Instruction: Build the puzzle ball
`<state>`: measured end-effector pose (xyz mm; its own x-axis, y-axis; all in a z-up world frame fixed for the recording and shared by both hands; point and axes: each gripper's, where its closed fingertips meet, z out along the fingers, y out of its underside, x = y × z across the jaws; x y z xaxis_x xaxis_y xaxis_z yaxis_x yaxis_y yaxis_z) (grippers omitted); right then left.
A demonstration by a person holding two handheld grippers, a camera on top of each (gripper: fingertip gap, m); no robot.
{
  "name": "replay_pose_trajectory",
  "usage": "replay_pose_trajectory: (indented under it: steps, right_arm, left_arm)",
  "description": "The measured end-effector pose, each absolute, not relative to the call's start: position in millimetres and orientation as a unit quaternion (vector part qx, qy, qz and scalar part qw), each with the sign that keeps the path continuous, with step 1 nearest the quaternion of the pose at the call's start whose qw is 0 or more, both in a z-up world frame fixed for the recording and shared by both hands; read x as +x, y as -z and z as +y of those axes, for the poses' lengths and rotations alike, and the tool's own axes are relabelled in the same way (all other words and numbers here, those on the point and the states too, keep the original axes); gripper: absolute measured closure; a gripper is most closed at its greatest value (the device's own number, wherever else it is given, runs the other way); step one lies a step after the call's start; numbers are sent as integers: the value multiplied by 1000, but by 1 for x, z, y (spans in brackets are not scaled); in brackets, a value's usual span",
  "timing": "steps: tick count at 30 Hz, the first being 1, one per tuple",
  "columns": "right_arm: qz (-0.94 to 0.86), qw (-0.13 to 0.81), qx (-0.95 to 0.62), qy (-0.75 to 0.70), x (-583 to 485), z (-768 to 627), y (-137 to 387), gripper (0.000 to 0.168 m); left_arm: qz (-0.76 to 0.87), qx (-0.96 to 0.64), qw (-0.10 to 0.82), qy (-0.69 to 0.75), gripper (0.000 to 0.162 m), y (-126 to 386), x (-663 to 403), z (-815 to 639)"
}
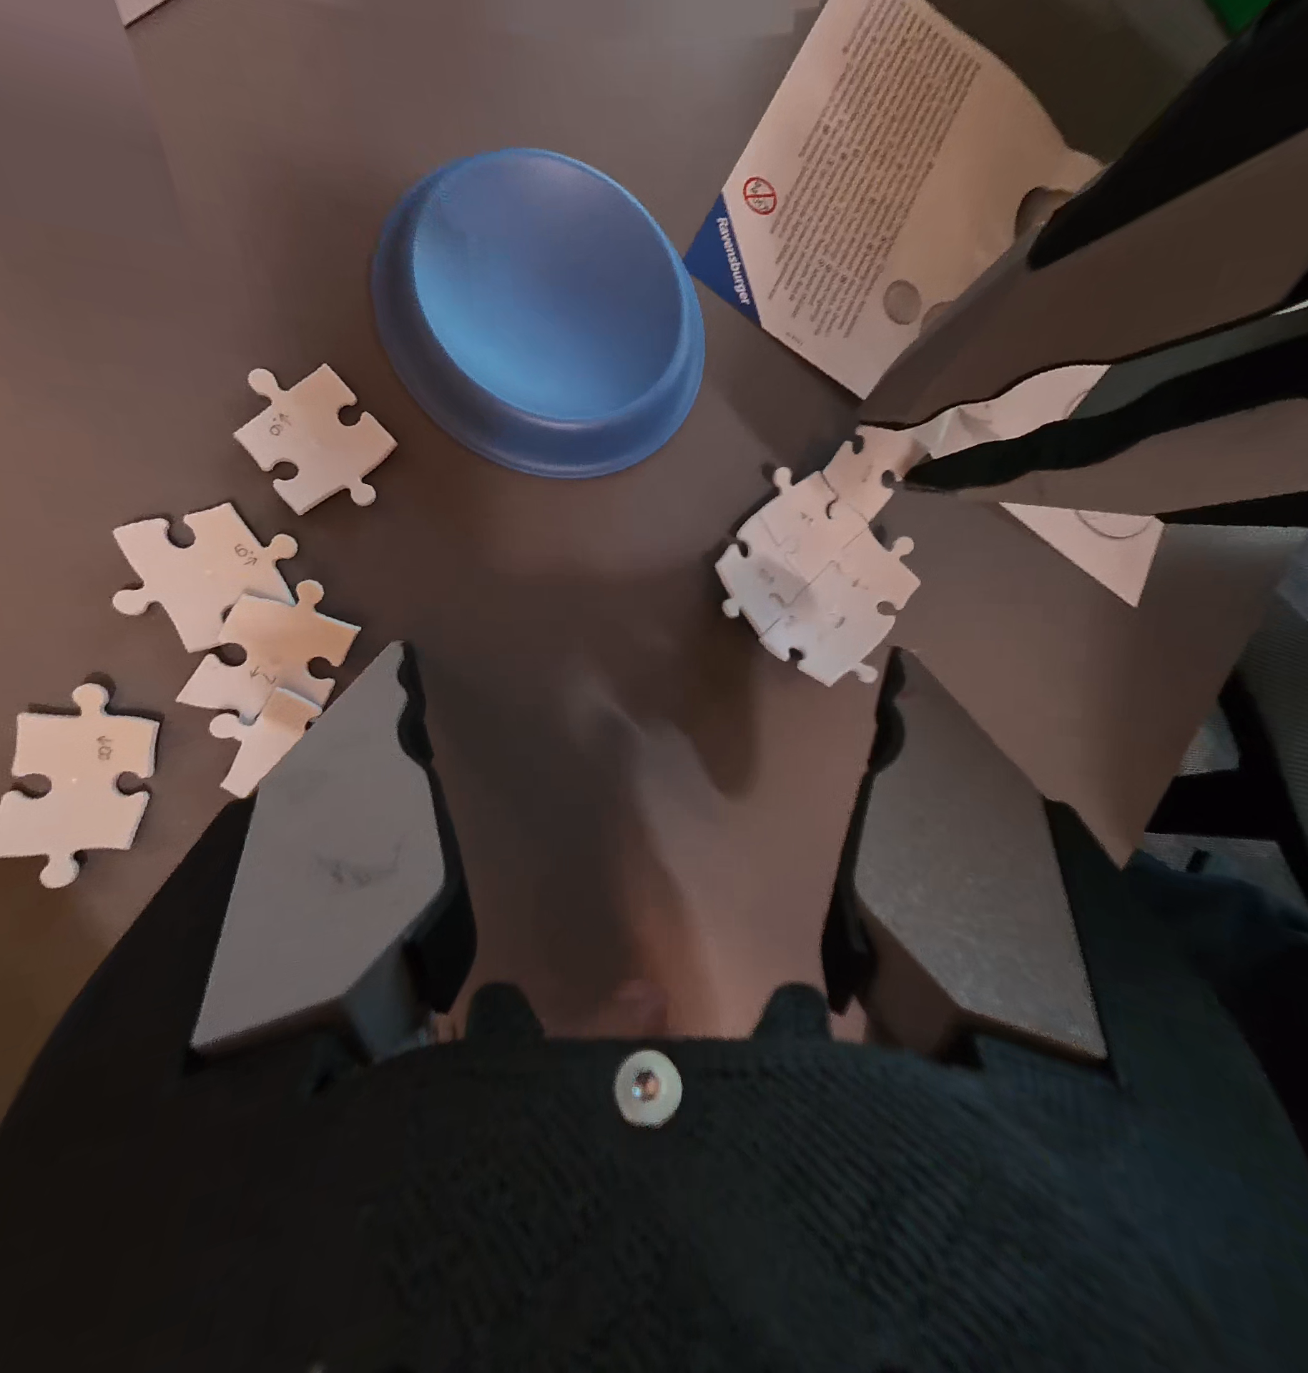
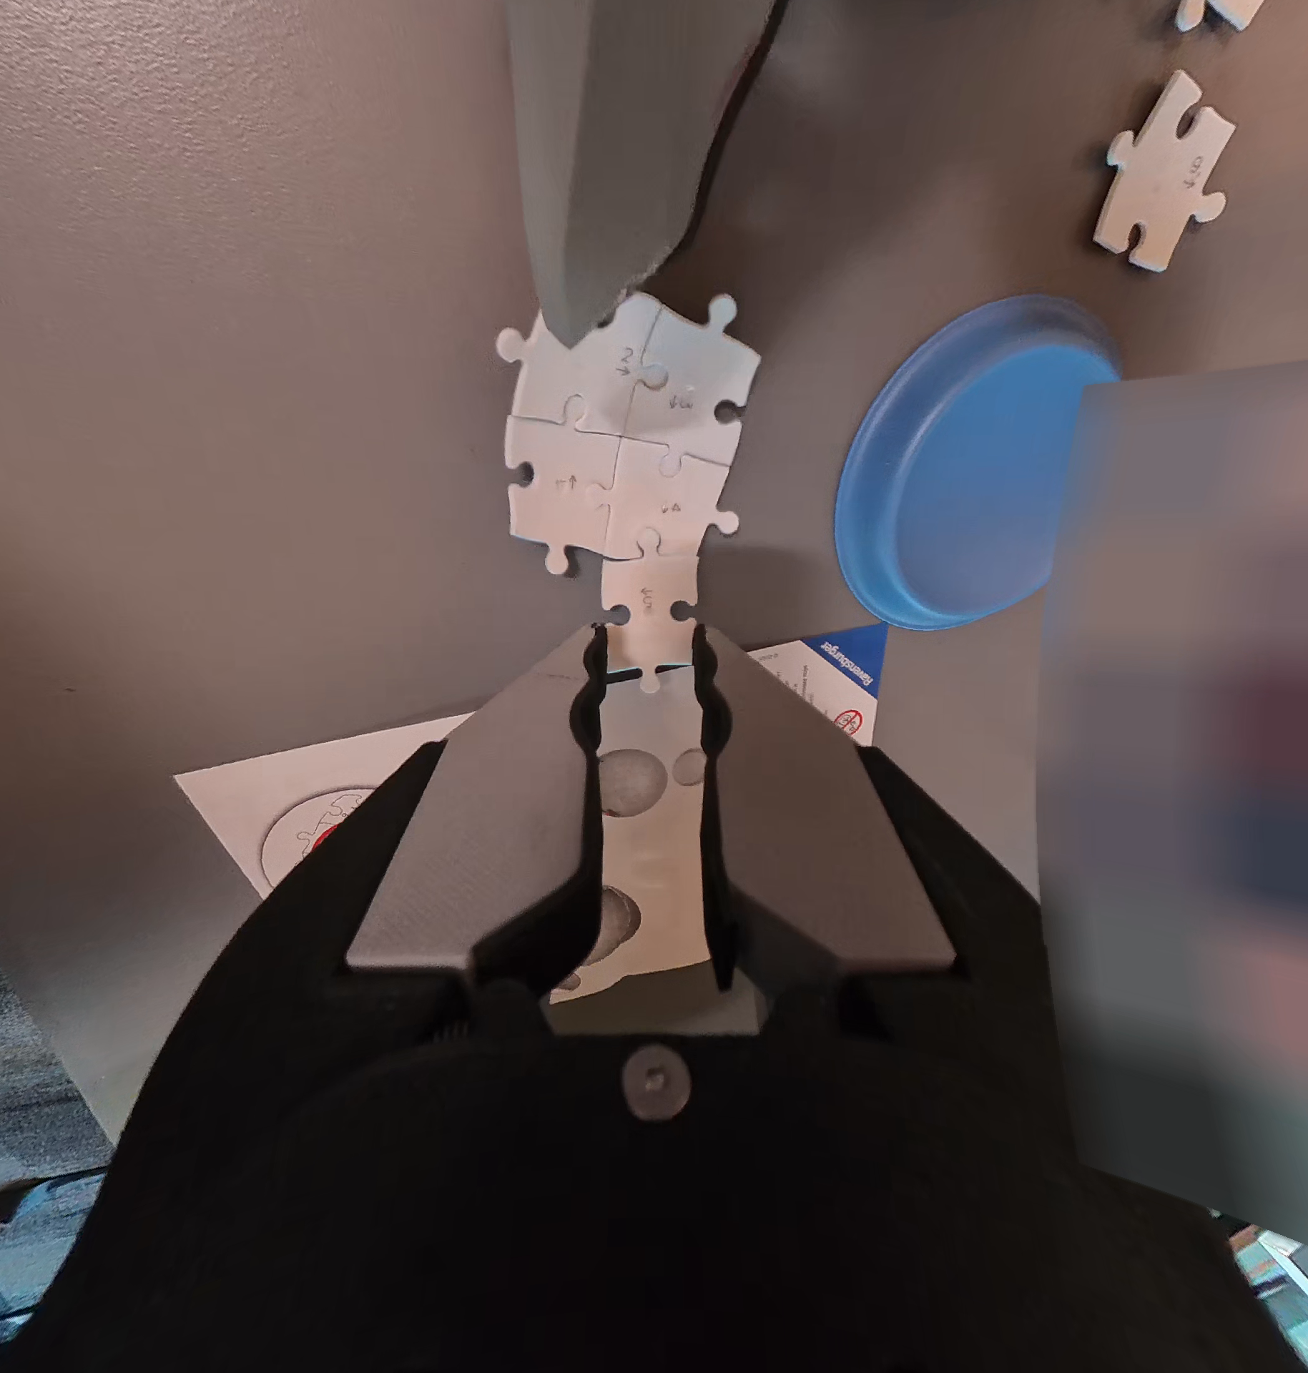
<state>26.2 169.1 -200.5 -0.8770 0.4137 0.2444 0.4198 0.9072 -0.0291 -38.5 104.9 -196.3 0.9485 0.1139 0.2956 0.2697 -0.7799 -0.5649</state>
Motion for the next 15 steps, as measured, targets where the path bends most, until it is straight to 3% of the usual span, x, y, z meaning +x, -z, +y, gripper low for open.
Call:
replay_pose_trajectory:
  steps: [1, 2, 3, 4, 11, 12, 13, 15]
  right_arm:
    - [-969, 124, -214, 14, 27, 169, 201, 148]
    - [-969, 125, -213, 16, 27, 169, 201, 148]
    - [-969, 125, -213, 17, 27, 170, 202, 148]
    - [-969, 127, -212, 17, 27, 169, 202, 148]
    - [-967, 135, -215, 4, 26, 167, 199, 148]
    - [-967, 135, -216, 4, 27, 168, 199, 148]
    - [-967, 136, -216, 4, 27, 168, 199, 148]
    - [-966, 139, -218, 3, 28, 169, 198, 148]
  left_arm:
    - [-100, -934, 319, 128, 42, 196, -38, 104]
    - [-96, -933, 322, 129, 31, 195, -37, 103]
    - [-90, -934, 323, 126, 11, 195, -37, 100]
    - [-89, -935, 320, 120, 6, 196, -38, 97]
    - [-85, -933, 339, 89, 11, 188, -44, 91]
    - [-87, -933, 335, 96, 4, 188, -42, 89]
    - [-88, -935, 330, 98, 7, 189, -42, 87]
    - [-85, -938, 322, 93, 39, 192, -41, 83]
